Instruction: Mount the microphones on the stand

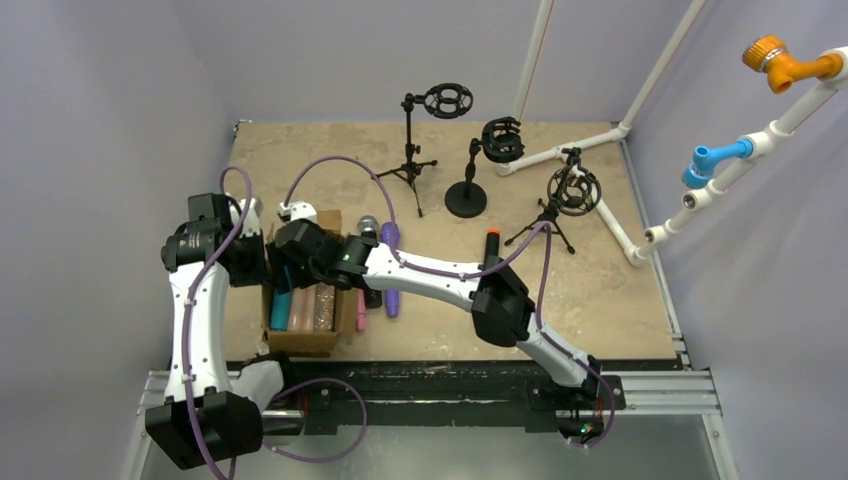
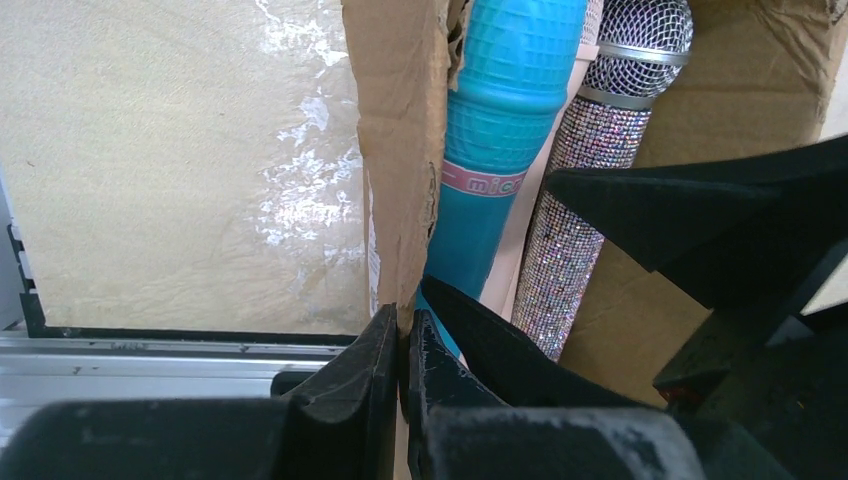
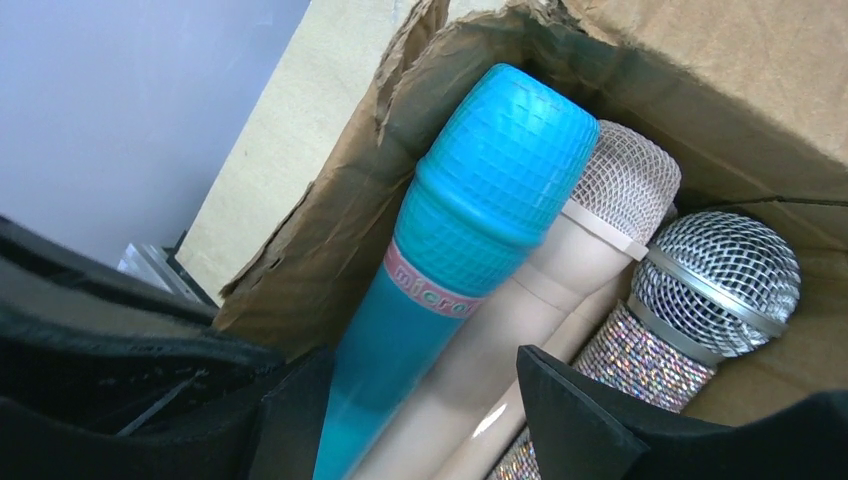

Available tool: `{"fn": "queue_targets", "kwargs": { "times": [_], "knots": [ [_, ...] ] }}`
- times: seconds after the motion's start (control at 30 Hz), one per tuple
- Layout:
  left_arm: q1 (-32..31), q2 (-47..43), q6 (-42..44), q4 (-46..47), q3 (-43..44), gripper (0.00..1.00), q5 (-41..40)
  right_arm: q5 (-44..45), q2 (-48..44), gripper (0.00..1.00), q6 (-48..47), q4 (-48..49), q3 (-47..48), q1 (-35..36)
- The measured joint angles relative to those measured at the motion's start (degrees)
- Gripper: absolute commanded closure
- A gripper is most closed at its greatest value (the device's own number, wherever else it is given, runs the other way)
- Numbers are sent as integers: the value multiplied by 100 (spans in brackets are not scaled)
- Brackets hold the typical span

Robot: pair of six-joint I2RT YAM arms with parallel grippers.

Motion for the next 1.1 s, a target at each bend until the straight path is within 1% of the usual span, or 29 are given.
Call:
{"fn": "queue_targets", "kwargs": {
  "times": [0.17, 0.3, 0.47, 0.67, 0.77, 0.97, 1.1],
  "knots": [
    [0, -76, -72, -22, 0, 100, 118, 0, 9, 28, 201, 138, -138, -44],
    [0, -76, -72, -24, 0, 100, 120, 4, 20, 31, 313, 249, -175, -55],
    [0, -76, -72, -26, 0, 100, 94, 20, 28, 43, 492, 457, -284, -68],
    [2, -70, -72, -31, 0, 100, -20, 61, 26, 66, 807, 898, -494, -85],
    [0, -52, -55, 11, 0, 100, -96, 33, -79, 72, 892, 1246, -765, -101],
    [0, -31, 229, 164, -2, 100, -380, -238, -717, 81, 824, 1329, -1606, -153],
    [0, 26, 291, 262, -4, 100, -522, -407, -1333, 82, 734, 1379, -1993, -232]
  ]
}}
